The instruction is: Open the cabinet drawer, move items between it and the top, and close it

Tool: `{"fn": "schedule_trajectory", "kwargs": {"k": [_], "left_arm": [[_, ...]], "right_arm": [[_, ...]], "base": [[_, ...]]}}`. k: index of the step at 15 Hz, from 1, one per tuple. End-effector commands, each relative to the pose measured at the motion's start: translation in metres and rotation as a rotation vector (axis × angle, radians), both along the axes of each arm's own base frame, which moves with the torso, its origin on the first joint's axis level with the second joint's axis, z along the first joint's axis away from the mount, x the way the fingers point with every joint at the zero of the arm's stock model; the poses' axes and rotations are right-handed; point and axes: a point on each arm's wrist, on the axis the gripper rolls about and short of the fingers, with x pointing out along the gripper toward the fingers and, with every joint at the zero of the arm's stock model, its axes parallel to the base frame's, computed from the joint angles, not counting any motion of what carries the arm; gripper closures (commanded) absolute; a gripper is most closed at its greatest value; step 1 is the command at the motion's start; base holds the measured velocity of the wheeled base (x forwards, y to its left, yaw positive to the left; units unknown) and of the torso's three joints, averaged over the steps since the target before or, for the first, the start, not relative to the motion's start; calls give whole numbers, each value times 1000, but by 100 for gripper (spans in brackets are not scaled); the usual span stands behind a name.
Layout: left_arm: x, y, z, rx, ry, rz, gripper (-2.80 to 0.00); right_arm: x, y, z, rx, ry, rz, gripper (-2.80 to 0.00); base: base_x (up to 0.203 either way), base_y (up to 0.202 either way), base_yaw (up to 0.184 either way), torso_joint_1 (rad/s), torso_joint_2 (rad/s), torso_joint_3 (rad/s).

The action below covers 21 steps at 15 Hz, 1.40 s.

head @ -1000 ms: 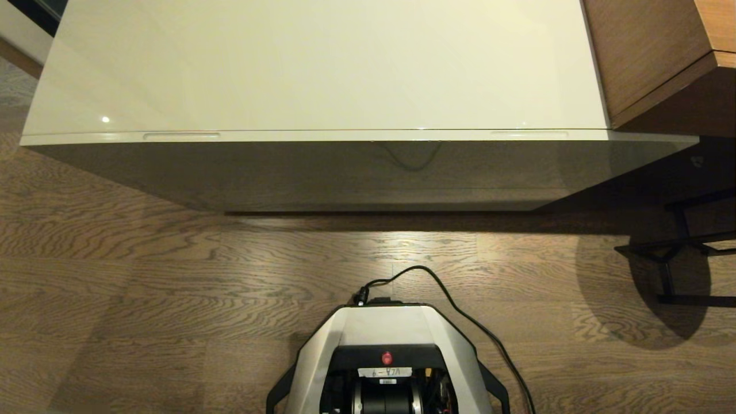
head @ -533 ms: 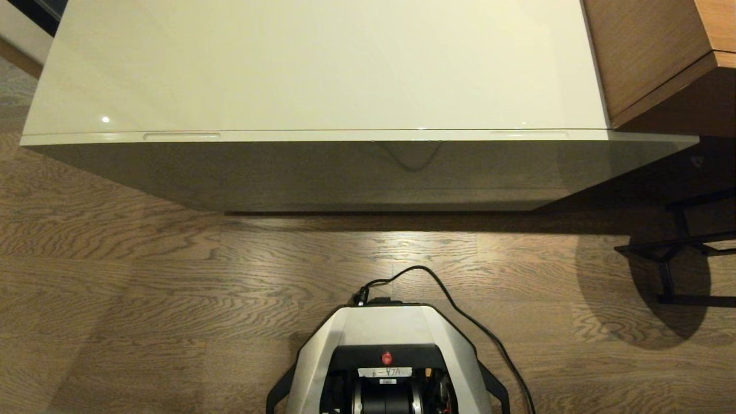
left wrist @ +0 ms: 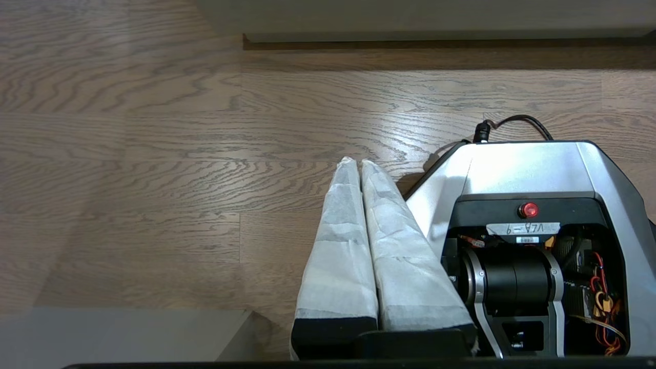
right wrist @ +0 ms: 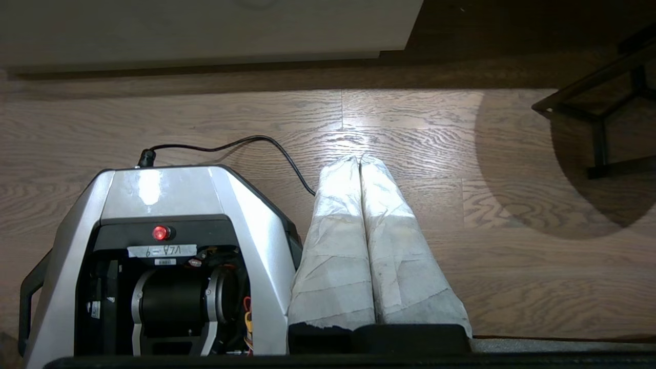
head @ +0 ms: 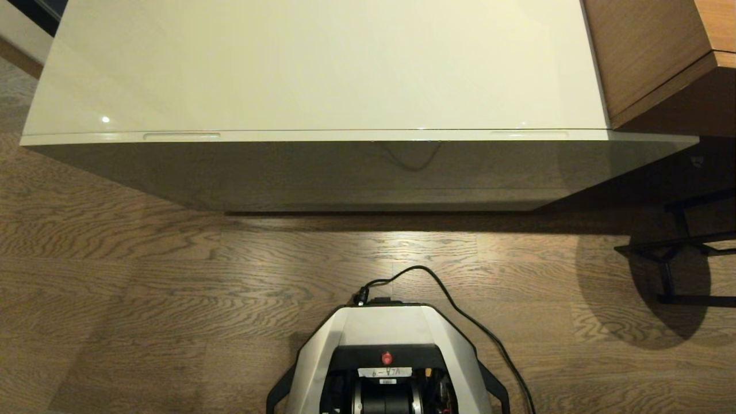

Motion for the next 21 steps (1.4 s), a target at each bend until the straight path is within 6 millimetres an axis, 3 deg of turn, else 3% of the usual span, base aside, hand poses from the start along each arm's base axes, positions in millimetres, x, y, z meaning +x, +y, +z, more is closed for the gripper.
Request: {"fn": "schedule_trajectory", "kwargs": {"k": [1, 21], "left_arm": [[0, 0, 0, 1, 2, 2, 0], [0, 0, 0, 0, 2, 2, 0]], "right_arm": [[0, 0, 0, 1, 2, 0, 0], [0, 0, 0, 1, 2, 0, 0]], "base": [[0, 0, 0, 0, 0, 0], [0, 0, 0, 0, 0, 0]]}}
